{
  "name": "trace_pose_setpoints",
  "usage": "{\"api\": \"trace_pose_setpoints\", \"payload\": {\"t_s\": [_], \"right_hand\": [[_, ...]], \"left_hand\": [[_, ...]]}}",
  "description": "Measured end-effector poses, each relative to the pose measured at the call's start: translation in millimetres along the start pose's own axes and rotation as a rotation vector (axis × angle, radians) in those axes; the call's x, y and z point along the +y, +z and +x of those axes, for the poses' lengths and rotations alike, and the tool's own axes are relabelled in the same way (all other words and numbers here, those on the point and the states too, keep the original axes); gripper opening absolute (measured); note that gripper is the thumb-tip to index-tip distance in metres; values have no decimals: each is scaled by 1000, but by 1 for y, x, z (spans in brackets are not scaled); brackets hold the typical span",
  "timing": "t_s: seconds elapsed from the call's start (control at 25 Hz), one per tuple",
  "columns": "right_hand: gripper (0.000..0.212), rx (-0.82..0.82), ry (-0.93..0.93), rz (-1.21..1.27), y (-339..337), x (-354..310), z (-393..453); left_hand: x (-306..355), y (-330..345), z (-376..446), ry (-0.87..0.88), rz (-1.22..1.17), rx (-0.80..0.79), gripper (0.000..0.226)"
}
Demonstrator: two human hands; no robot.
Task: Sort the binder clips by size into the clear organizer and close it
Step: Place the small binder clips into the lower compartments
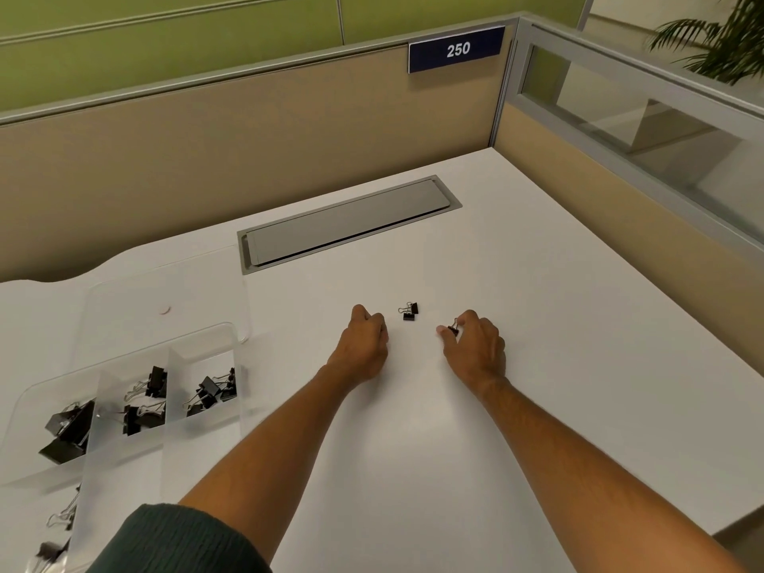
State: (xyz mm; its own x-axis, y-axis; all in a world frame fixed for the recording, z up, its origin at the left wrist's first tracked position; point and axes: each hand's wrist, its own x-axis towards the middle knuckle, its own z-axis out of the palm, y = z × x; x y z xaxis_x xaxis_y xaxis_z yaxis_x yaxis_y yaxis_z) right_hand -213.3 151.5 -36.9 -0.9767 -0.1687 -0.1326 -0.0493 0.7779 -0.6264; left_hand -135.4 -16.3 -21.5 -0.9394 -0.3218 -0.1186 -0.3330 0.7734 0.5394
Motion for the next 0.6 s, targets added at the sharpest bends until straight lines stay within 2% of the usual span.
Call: {"api": "trace_pose_setpoints", "payload": {"t_s": [0.2,0.4,0.6], "right_hand": [[20,15,-69,-74,6,-6,5],[31,8,-31,11,2,-4,6],[26,26,-45,79,-4,3,9]], "left_hand": [[8,6,10,15,-13,77,13],[18,19,25,-30,-23,83,38],[26,32,45,-144,-3,65,47]]}}
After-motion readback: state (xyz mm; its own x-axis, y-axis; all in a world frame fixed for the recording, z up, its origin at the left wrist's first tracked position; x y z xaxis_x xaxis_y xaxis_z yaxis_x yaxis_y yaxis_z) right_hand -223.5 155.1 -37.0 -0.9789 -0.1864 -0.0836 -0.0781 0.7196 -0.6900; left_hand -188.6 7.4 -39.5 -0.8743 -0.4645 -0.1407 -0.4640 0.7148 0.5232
